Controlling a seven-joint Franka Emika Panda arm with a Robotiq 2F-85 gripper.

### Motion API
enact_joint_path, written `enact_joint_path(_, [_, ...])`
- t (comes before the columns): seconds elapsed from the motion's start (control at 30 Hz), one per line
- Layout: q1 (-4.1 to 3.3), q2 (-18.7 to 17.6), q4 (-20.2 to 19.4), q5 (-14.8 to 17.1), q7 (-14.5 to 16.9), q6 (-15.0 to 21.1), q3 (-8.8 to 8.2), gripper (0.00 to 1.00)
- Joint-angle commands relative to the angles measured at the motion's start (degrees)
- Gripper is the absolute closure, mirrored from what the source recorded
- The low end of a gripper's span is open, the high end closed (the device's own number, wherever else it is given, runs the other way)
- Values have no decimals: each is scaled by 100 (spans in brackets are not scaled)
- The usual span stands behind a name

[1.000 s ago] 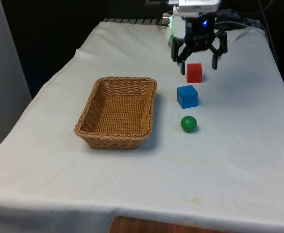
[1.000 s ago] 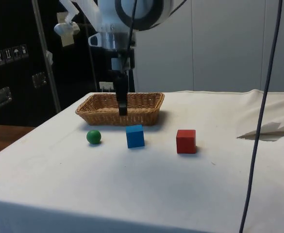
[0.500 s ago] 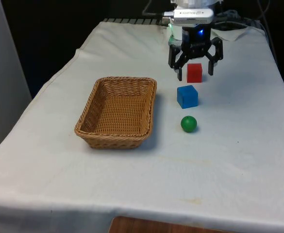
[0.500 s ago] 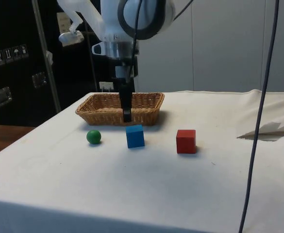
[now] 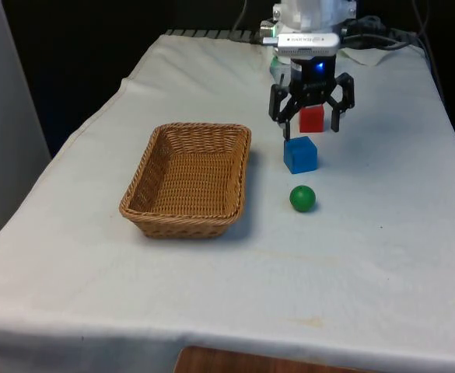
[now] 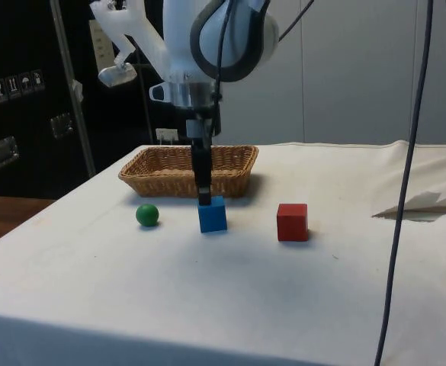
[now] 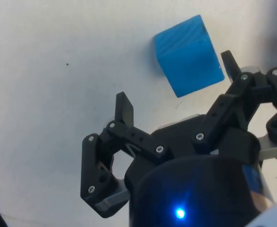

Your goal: Place all non-red objects into the basket.

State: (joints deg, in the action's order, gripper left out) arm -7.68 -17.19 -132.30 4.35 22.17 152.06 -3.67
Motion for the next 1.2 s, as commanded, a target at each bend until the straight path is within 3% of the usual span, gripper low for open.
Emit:
enact_joint_path(0.0, [17, -40, -11, 29, 34, 86, 17, 0])
enact_joint_path(0.43, [6, -281, 11, 0, 17, 235, 0, 0])
enact_joint_path(0.9, [6, -716, 52, -6, 34, 670, 6, 0])
enact_joint_path(1.17, [6, -733, 52, -6, 23, 653, 0, 0])
